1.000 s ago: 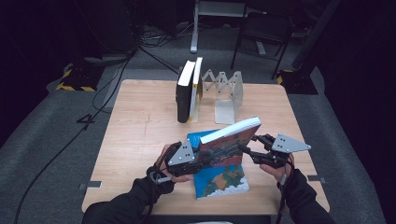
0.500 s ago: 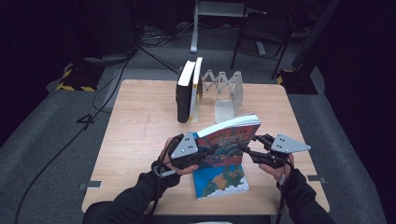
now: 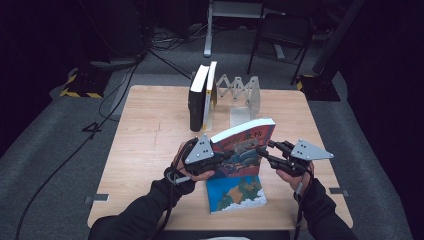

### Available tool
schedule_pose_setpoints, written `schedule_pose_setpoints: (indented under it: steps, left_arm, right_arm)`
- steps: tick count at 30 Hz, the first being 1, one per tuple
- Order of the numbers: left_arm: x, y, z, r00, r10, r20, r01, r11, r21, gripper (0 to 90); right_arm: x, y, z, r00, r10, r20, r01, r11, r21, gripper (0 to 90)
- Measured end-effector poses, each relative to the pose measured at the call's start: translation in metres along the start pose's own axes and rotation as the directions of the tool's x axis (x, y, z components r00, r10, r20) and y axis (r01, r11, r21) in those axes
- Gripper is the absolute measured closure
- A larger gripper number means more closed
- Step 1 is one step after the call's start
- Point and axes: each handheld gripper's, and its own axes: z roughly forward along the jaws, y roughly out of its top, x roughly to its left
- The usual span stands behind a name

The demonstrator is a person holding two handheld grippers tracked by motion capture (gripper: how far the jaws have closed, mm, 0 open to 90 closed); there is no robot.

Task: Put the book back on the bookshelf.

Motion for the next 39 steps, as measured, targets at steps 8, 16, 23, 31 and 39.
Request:
schedule_pose_setpoints:
  steps: [8,16,23,31,39]
  left_arm:
    - [0.002,0.009,0.002,0.9999,-0.013,0.001,0.013,0.9999,0.007,72.2]
    - [0.009,0.023,0.013,0.9989,-0.021,-0.041,0.021,0.9998,0.002,73.6]
    - [0.017,0.028,0.02,0.9976,-0.028,-0.063,0.028,0.9996,0.001,73.7]
    - [0.026,0.038,0.025,0.994,-0.019,-0.108,0.018,0.9998,-0.006,73.7]
    - [0.041,0.053,0.031,0.9809,-0.001,-0.195,-0.002,0.9999,-0.016,73.7]
  right_arm:
    - [0.0,0.001,-0.001,0.9998,-0.009,0.017,0.009,1.0,-0.003,60.6]
    - [-0.007,0.004,-0.006,0.9957,0.005,0.092,-0.003,1.0,-0.023,55.3]
    - [-0.017,-0.002,-0.016,0.9919,0.043,0.119,-0.045,0.999,0.007,50.9]
    - [-0.026,-0.016,-0.027,0.9879,0.081,0.132,-0.094,0.991,0.095,46.0]
    - [-0.028,-0.036,-0.033,0.9852,0.08,0.152,-0.111,0.972,0.207,44.7]
